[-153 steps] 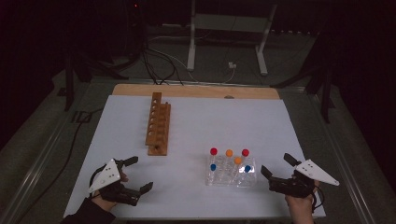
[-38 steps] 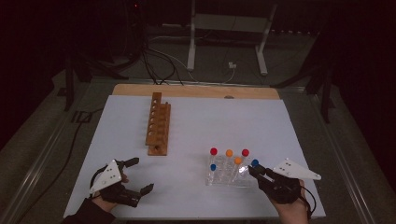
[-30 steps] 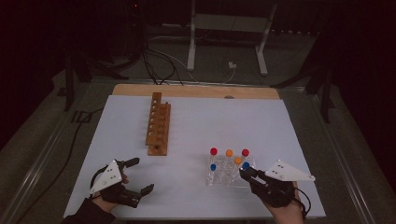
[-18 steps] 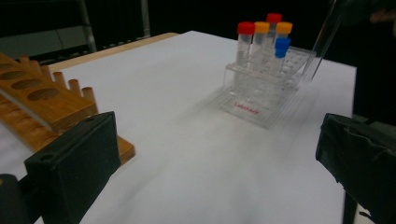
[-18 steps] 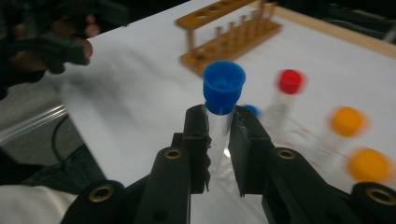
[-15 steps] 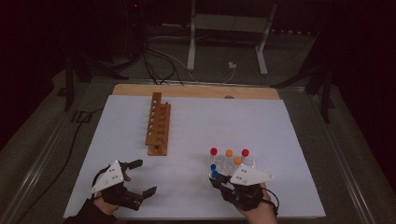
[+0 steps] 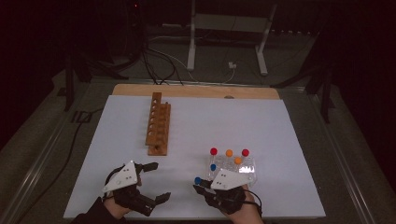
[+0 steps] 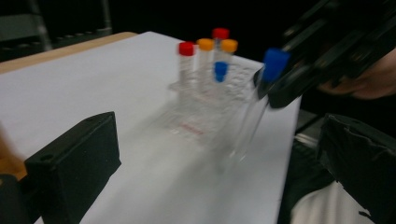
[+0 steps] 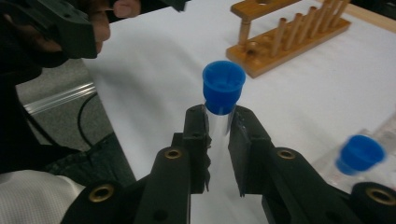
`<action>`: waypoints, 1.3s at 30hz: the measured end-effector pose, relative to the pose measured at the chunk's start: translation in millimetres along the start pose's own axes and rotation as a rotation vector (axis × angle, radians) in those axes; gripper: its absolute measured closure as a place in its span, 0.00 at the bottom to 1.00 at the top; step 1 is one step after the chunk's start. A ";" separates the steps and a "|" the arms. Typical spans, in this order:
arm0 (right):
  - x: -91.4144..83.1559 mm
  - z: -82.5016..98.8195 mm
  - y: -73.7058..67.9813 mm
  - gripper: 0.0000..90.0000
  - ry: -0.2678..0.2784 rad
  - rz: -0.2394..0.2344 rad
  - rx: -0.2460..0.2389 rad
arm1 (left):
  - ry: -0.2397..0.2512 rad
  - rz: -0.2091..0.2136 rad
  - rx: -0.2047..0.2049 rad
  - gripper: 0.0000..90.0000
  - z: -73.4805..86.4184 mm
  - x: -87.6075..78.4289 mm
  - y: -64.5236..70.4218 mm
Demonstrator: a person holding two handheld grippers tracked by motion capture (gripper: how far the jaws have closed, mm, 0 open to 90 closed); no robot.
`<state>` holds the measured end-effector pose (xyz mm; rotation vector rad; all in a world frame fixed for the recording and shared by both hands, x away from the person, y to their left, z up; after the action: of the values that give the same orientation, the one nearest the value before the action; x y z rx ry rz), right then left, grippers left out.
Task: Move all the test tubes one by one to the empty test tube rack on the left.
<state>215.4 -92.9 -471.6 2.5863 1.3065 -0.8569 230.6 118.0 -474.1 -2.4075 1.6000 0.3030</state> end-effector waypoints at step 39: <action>11.6 4.2 -9.5 0.85 -0.041 -0.033 0.000 | -0.044 0.135 0.117 0.85 -24.5 49.3 22.5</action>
<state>211.7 -80.3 -479.9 2.5400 1.3409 -0.9110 229.6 58.9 -467.4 -2.1967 1.7147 0.2754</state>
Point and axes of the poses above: each handheld gripper's, and its own axes: x roughly forward along the jaws, z roughly out of its underside, y roughly to its right, the point moved 5 cm from there along x, roughly forward along the jaws, and after that the axes turned 10 degrees about x, right-handed, at the moved point
